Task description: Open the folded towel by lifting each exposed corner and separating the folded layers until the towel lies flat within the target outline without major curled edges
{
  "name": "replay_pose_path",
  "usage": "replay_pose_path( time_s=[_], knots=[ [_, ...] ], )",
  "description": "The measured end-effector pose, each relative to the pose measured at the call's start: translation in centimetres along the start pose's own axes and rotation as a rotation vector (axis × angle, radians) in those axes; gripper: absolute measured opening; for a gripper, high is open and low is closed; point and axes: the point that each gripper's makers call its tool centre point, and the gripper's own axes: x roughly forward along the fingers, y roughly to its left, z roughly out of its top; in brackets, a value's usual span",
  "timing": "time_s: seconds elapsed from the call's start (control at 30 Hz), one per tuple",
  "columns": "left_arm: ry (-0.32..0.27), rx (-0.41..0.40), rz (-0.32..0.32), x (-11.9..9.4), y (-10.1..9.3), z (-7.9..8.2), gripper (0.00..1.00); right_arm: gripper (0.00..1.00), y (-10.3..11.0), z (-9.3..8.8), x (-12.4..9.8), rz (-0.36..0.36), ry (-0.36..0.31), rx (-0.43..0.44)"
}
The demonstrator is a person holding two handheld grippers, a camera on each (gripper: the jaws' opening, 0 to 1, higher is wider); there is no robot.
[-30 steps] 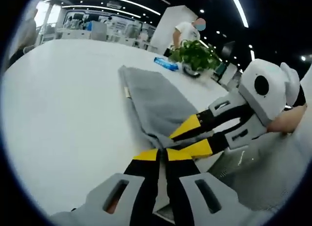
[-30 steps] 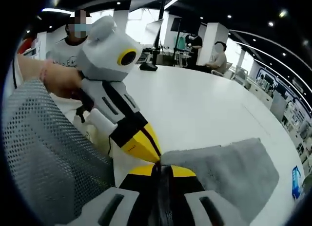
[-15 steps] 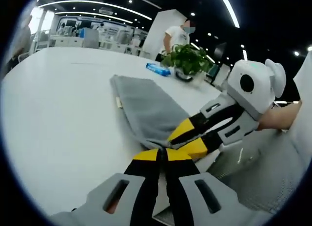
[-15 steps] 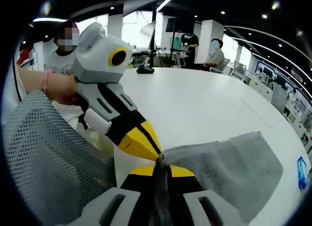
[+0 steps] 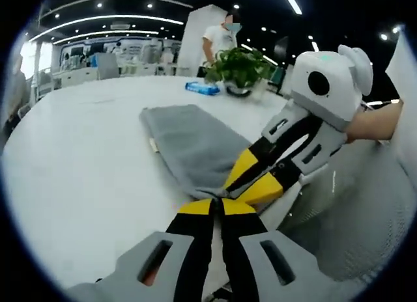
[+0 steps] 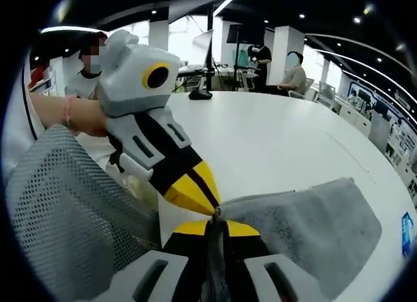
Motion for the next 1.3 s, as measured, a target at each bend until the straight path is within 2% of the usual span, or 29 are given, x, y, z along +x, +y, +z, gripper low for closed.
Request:
replay_pose_path(
  time_s=[0.07, 0.23, 0.3, 0.37, 0.47, 0.67, 0.77, 0.9, 0.97, 1.1, 1.17, 1.27, 1.3],
  knots=[
    [0.019, 0.046, -0.006, 0.0, -0.3, -0.2, 0.02, 0.05, -0.3, -0.1, -0.1, -0.021, -0.002, -0.008],
    [-0.012, 0.072, -0.015, 0.1, -0.9, 0.8, 0.02, 0.05, -0.9, 0.3, -0.1, -0.036, -0.013, 0.001],
    [-0.003, 0.11, -0.012, 0.1, -0.9, 0.9, 0.02, 0.04, -0.8, 0.6, -0.1, -0.039, -0.021, 0.005],
    [0.009, 0.157, -0.007, 0.0, -0.9, 1.0, 0.02, 0.04, -0.7, 0.7, 0.0, -0.031, -0.026, 0.035],
    [0.013, 0.179, -0.01, -0.1, -1.0, 0.9, 0.02, 0.04, -0.7, 0.6, 0.0, -0.029, -0.032, 0.07],
    [-0.008, 0.187, -0.005, -0.4, -1.1, 1.0, 0.02, 0.08, -1.4, 1.0, -0.4, -0.032, -0.075, 0.231],
    [-0.002, 0.203, 0.006, -0.3, -0.8, 0.8, 0.03, 0.12, -1.9, 0.6, 0.0, -0.044, -0.056, 0.304],
    [0.01, 0.23, 0.014, -0.2, -0.9, 0.5, 0.03, 0.07, -1.6, 0.3, 0.7, -0.019, -0.075, 0.43],
    [0.007, 0.22, 0.015, -0.2, -0.8, 0.5, 0.03, 0.05, -1.9, 0.4, 0.6, -0.038, -0.111, 0.469],
    [-0.025, 0.131, 0.052, 0.0, -0.2, 0.7, 0.03, 0.05, -2.3, 0.1, -0.2, -0.064, -0.137, 0.496],
    [-0.019, 0.095, 0.055, 0.1, 0.0, 0.4, 0.03, 0.04, -2.9, -0.1, -0.8, -0.084, -0.149, 0.522],
    [0.016, 0.072, 0.083, 0.3, 0.6, -0.4, 0.03, 0.04, -4.2, -1.5, -1.9, -0.141, -0.118, 0.518],
    [0.021, 0.072, 0.083, 0.4, 0.7, -0.5, 0.03, 0.04, -5.0, -2.6, -2.6, -0.179, -0.076, 0.487]
  ],
)
